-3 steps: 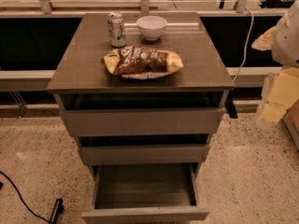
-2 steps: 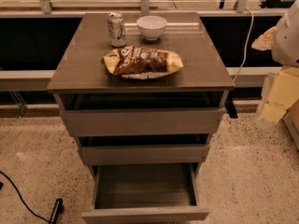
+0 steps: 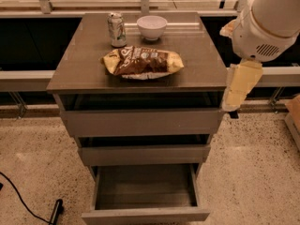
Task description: Place brown chip bag into bottom drawer
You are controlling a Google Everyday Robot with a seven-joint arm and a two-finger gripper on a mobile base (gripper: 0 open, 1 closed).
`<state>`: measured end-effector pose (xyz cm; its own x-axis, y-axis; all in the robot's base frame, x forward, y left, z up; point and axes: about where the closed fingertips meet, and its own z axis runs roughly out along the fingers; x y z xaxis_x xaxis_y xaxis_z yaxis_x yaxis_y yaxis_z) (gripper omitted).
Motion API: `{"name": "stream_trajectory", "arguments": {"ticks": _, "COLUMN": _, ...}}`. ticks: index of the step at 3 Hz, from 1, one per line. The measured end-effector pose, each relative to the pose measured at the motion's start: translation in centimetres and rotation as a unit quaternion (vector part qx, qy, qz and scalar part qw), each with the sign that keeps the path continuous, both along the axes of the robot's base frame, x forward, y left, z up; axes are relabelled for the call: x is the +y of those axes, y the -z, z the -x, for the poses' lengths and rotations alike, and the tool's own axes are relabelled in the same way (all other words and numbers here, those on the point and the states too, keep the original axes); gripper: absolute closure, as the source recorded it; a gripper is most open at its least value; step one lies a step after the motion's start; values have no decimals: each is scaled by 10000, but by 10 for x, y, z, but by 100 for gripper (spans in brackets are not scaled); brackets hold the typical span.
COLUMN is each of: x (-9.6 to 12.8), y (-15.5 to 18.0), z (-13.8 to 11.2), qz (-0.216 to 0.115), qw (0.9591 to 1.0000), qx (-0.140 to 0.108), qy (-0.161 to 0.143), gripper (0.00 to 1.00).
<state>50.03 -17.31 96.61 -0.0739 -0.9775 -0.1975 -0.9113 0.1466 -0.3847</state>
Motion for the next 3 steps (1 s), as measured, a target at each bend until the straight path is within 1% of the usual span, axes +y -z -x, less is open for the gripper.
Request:
{"name": "stream_trajectory", "arguments": {"ticks": 1, "x": 1, "y": 0, "z": 0, "qz": -8, "qw": 10000, "qx": -13, "qy": -11, "gripper": 0}}
{"name": "stream_trajectory", "arguments": {"ticks": 2, "x": 17, "y": -5, "z": -11, "qz": -255, "qw": 9983, "qx": -400, "qy": -345, "gripper": 0}}
{"name": "stream_trajectory", "arguments": {"ticks": 3, "x": 63, "y": -9, "z": -45, "qz": -375, "qw": 9906, "qx": -1042, "qy": -799, "gripper": 0}}
